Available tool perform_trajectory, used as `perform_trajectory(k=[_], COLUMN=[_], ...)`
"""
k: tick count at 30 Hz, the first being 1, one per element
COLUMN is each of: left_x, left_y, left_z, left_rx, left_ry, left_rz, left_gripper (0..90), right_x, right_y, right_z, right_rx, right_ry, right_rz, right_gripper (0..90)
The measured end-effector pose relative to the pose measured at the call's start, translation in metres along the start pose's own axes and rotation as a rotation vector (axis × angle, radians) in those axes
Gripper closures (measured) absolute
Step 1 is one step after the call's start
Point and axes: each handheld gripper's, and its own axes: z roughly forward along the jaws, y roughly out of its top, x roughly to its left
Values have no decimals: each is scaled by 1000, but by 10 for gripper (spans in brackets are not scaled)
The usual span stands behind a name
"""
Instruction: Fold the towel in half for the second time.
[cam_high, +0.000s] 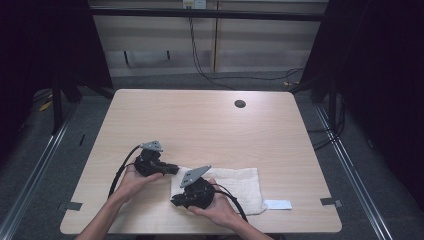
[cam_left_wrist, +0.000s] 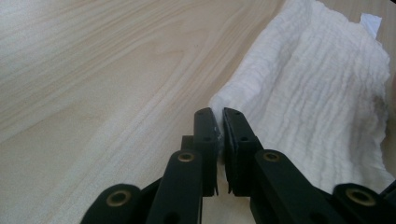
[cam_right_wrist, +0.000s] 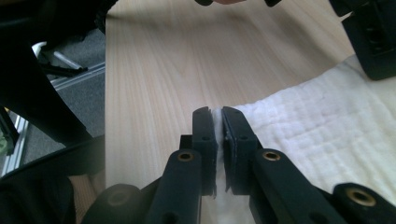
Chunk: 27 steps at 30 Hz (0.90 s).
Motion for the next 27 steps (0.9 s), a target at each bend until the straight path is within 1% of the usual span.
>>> perform_trajectory(k=[1, 2, 5, 6, 8, 9, 11, 12, 13, 14, 15, 16, 17, 18, 21, 22, 23, 27], left_x=[2, 2, 2, 2, 2, 2, 4, 6, 6, 8, 9, 10, 10, 9, 9, 9, 9, 8], left_y=[0, 1, 1, 1, 2, 2, 3, 3, 3, 3, 3, 4, 5, 7, 8, 9, 9, 13], left_z=[-3, -5, -8, -8, -10, -10, -13, -13, -13, -14, -15, -17, -19, -22, -25, -25, -25, -28], left_rx=[-8, -15, -24, -24, -47, -47, -50, -52, -52, -62, -67, -72, -76, -93, -95, -93, -93, -110], left_ry=[-5, -3, -5, -5, -10, -10, -9, -14, -14, -18, -20, -19, -20, -19, -20, -27, -27, -21], left_rz=[-9, -16, -20, -20, -29, -29, -45, -55, -55, -66, -73, -76, -75, -73, -65, -64, -63, -71], left_gripper=[846, 846, 846, 847, 846, 846, 847, 847, 847, 847, 847, 847, 847, 847, 843, 843, 842, 842], right_x=[-1, 0, 1, 1, 1, 1, 2, 3, 3, 2, 2, 2, 2, 2, 2, 2, 2, 4], right_y=[1, 1, 3, 3, 5, 5, 8, 9, 9, 12, 12, 14, 14, 16, 17, 17, 18, 24], right_z=[-1, -1, -1, -2, -4, -4, -9, -10, -10, -12, -12, -16, -16, -18, -19, -18, -18, -18], right_rx=[-11, -12, -18, -19, -29, -29, -48, -50, -50, -63, -63, -78, -78, -86, -90, -93, -91, -102], right_ry=[15, 16, 17, 15, 17, 17, 15, 13, 13, 11, 11, 9, 9, 8, 11, 11, 9, 8], right_rz=[36, 38, 31, 34, 30, 30, 33, 32, 32, 25, 25, 35, 35, 36, 38, 39, 31, 26], right_gripper=[847, 847, 848, 848, 848, 848, 848, 848, 848, 848, 848, 848, 848, 848, 848, 848, 848, 848])
